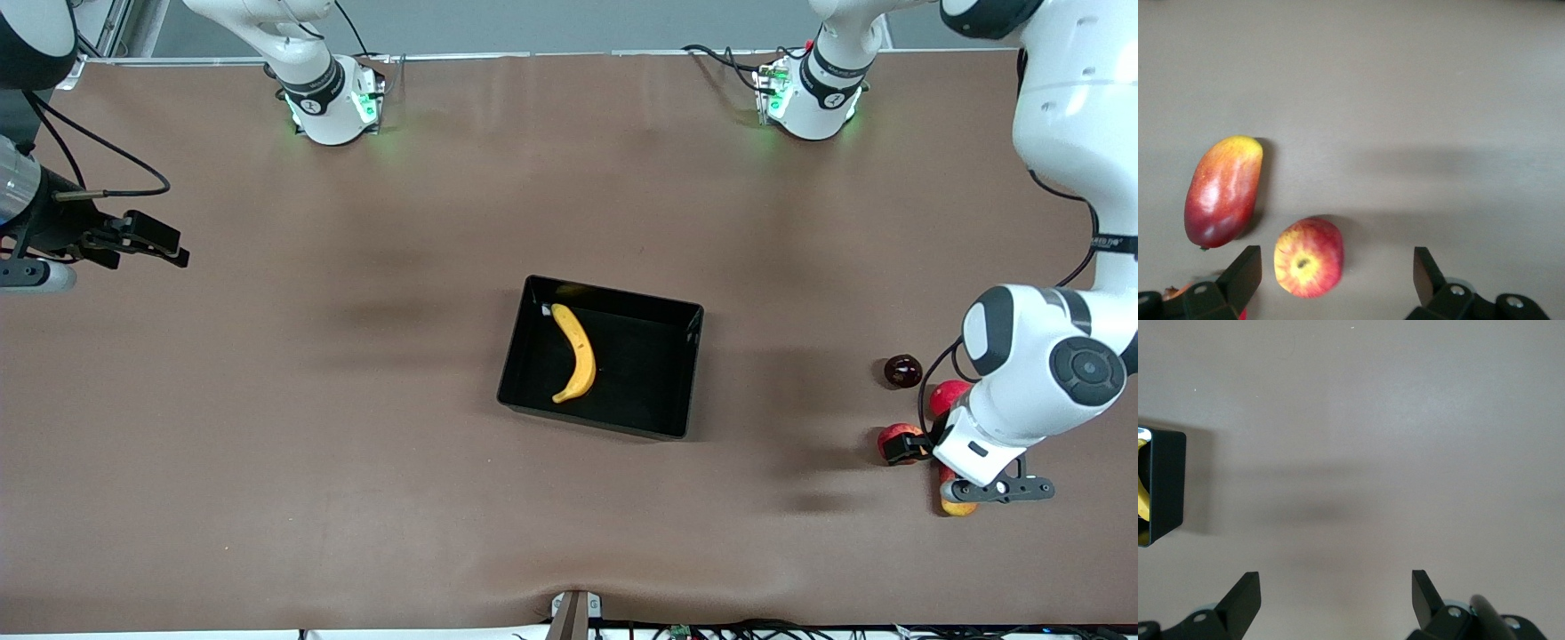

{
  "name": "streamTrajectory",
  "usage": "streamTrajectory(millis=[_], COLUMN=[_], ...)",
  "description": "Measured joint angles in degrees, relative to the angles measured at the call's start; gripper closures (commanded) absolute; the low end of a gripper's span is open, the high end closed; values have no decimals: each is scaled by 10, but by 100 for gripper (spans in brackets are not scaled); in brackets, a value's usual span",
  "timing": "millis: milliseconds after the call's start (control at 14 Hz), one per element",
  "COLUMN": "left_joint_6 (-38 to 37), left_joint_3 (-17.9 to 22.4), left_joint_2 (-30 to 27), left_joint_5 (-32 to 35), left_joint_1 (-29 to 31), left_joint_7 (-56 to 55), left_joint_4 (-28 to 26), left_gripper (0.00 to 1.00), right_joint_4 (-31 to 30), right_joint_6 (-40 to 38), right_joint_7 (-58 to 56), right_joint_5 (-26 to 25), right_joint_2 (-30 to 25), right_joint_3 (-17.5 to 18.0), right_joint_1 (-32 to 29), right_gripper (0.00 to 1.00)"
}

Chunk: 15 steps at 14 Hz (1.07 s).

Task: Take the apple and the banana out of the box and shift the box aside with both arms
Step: 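Lower the apple onto the table and open the left gripper, then move the left gripper back over the banana in the tray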

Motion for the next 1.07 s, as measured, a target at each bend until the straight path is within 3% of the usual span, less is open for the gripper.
streamTrajectory(millis=[214,500,786,1071], left_joint_6=[-48,-87,-85,-53], left_joint_3=[-48,-120,-132,-132], left_joint_2=[-34,-50,-42,-13], left_joint_5=[0,0,2,47], left_joint_1=[-1,-8,-88,-176], left_joint_7=[-8,-104,-190,-294], left_joint_4=[-1,-15,-41,-44], left_gripper=[0,0,0,0], right_joint_4=[1,1,11,27], right_joint_6=[1,1,1,1], right_joint_7=[0,0,0,0], right_joint_5=[1,1,1,1], right_joint_2=[0,0,4,16], right_joint_3=[2,3,2,2], right_joint_1=[1,1,1,1], right_gripper=[0,0,0,0])
